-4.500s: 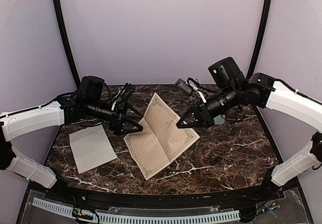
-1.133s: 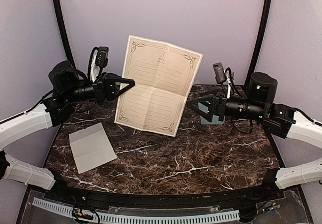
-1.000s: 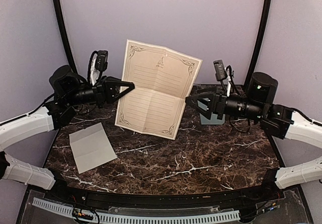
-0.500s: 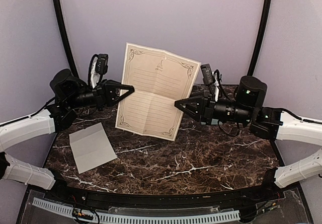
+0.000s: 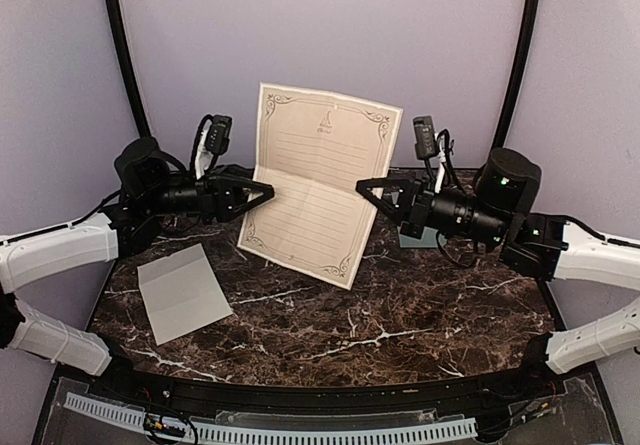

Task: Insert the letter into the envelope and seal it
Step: Fold the letter.

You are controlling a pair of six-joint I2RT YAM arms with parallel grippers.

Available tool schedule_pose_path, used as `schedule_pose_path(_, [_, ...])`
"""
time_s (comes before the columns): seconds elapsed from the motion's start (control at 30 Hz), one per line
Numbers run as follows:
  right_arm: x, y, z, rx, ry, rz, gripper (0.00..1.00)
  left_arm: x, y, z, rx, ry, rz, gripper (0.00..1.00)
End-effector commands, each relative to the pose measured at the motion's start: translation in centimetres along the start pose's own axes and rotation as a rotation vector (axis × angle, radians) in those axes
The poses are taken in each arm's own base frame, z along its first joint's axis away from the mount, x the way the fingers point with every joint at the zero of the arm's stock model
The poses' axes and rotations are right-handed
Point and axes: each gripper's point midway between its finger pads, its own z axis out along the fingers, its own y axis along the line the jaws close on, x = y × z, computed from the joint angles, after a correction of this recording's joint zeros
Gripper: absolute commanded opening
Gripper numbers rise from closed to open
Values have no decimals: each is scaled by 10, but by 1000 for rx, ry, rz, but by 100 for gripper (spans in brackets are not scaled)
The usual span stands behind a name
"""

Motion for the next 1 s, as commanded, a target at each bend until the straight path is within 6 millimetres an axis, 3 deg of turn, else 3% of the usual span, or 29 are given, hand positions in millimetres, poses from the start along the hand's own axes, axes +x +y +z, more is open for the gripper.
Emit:
schedule_pose_path(0.0, [-31, 4, -16, 28, -128, -35, 0, -8, -9, 2, 48, 25, 31, 47])
schedule_pose_path(0.33, [-25, 6, -13, 21, -74, -56, 0, -2, -9, 5, 87, 54, 10, 34])
schedule_pose_path(0.4, [-22, 7, -11, 16, -54, -61, 0, -1, -9, 5, 93, 54, 7, 29])
schedule_pose_path(0.53, [-19, 4, -12, 34, -33, -62, 0, -1, -7, 6, 82, 51, 3, 4])
schedule_pose_path(0.57, [-21, 3, -14, 42, -41, -61, 9, -1, -6, 6, 75, 51, 4, 0])
schedule_pose_path(0.67, [-28, 0, -23, 75, -70, -57, 51, -1, -3, 5, 52, 50, 20, 0])
schedule_pose_path(0.7, [-31, -2, -27, 97, -82, -55, 59, -1, -3, 5, 48, 52, 21, 0])
schedule_pose_path(0.83, [-46, -12, -43, 180, -116, -59, 76, -2, -3, 4, 33, 58, 44, 0])
schedule_pose_path(0.97, [-66, -15, -59, 220, -151, -73, 83, -1, -1, 4, 20, 64, 48, 0])
